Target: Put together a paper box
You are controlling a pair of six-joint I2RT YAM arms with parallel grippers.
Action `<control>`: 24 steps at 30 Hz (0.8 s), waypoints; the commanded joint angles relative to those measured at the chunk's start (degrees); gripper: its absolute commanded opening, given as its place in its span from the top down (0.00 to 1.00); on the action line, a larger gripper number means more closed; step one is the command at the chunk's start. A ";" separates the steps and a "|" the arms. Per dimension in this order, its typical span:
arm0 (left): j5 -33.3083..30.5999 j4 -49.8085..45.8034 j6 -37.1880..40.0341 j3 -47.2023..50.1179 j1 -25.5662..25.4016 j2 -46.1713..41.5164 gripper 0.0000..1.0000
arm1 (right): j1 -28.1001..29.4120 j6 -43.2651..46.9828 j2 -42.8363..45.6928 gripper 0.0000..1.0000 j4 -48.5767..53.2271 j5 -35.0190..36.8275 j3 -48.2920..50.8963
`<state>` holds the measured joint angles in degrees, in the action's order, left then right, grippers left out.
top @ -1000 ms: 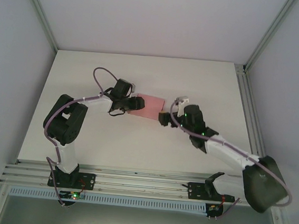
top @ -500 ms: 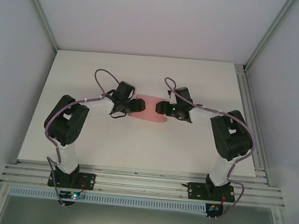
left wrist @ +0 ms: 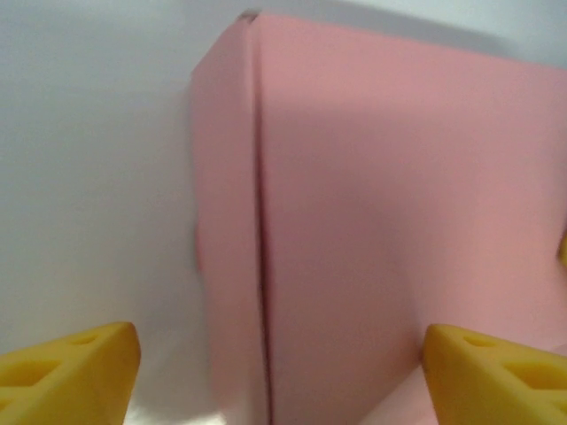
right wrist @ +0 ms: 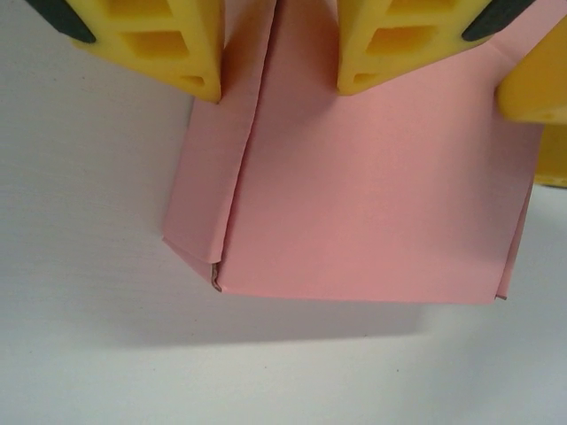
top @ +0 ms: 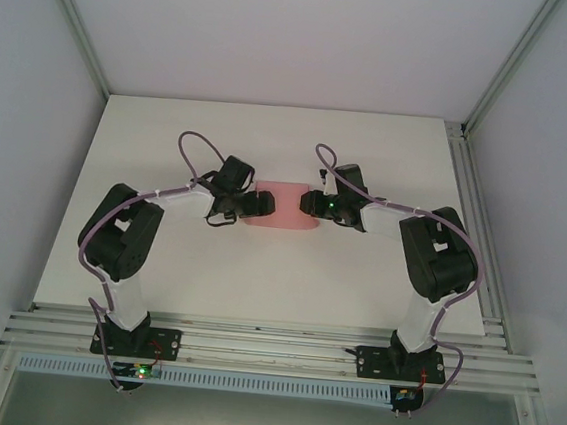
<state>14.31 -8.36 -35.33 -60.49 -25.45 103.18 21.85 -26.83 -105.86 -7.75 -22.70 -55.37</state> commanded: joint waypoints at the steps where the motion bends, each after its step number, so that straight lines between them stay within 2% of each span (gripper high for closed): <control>1: -2.24 -5.80 1.80 0.02 0.54 -2.89 0.14 | -1.02 2.11 -4.21 0.71 8.94 4.86 2.73; 3: 1.53 -3.01 0.88 0.40 2.25 -2.01 0.14 | -1.07 2.60 -4.01 0.71 8.87 4.74 2.66; 7: 11.31 8.31 -0.95 2.50 5.19 1.24 0.16 | -1.13 3.25 -4.14 0.71 8.89 4.18 2.38; 10: 15.51 13.45 -0.59 2.03 5.89 4.28 0.18 | -1.13 3.78 -4.16 0.71 8.50 3.79 2.29; 14: 19.18 17.02 -1.19 0.83 6.79 7.70 0.32 | -1.27 4.66 -3.44 0.71 8.46 3.91 2.53; 17: 21.03 19.83 -1.71 1.42 6.97 9.14 0.48 | -1.44 4.78 -2.20 0.67 8.15 3.99 2.98; 18: 21.43 20.47 -1.79 1.98 7.06 9.31 0.57 | -1.67 4.52 -1.40 0.66 7.35 3.67 3.46; 21: 21.13 21.51 -2.11 4.65 7.26 9.02 0.66 | -3.21 1.27 2.06 0.54 3.59 2.64 5.66; 23: 21.61 24.11 -2.87 7.73 7.84 8.63 0.69 | -4.73 -1.96 4.20 0.38 0.31 -0.25 7.28; 24: 22.61 26.55 -3.62 9.48 8.41 8.62 0.72 | -5.50 -3.26 5.01 0.36 -1.15 -2.44 7.84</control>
<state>35.66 16.19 -37.87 -55.99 -18.24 110.67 18.72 -26.72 -102.65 -9.52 -23.51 -50.39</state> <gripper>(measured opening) 0.349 0.618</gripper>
